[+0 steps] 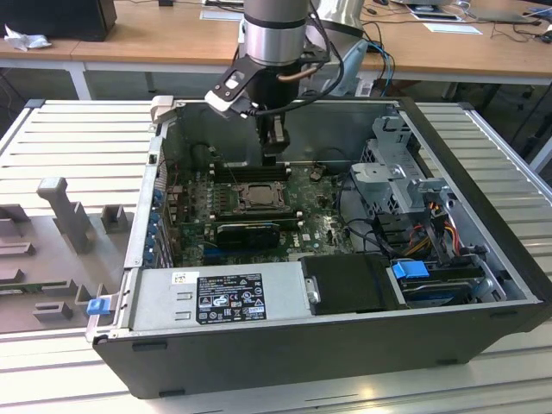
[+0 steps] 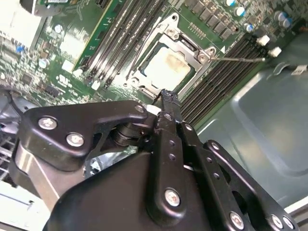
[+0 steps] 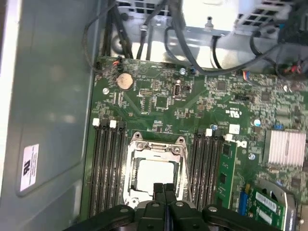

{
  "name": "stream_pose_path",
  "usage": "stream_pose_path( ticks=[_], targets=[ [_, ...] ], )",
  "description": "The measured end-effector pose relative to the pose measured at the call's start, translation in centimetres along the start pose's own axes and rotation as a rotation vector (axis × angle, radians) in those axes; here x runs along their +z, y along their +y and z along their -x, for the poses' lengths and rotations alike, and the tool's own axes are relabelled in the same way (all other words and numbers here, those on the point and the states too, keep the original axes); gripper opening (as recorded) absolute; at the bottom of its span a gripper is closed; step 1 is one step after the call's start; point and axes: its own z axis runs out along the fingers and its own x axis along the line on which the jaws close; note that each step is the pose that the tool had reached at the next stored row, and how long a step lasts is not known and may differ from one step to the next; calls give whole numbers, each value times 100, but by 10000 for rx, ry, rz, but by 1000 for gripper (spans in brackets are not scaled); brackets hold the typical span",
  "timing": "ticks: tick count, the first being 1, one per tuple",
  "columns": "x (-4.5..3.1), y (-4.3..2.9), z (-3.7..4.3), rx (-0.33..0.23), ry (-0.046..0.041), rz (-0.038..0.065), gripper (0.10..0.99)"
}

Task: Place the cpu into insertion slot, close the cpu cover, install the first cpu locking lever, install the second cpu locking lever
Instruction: 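Install the first cpu locking lever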

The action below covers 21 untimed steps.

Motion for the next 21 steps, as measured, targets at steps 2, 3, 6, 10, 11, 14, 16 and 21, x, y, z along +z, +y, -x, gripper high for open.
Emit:
stream_pose_path(
  ticks=[2,3,6,10,11,14,16,21],
  targets=[
    [3,0,0,-705,12,0,106],
    [4,0,0,-1010,17,0,106],
    [15,0,0,-2595,44,1,106],
    [18,0,0,-4220,71,1,106],
    [18,0,0,-4677,79,1,106],
    [18,0,0,-5304,89,1,106],
    [18,0,0,-5706,96,1,106],
    [19,0,0,-6405,107,2,106]
  ],
)
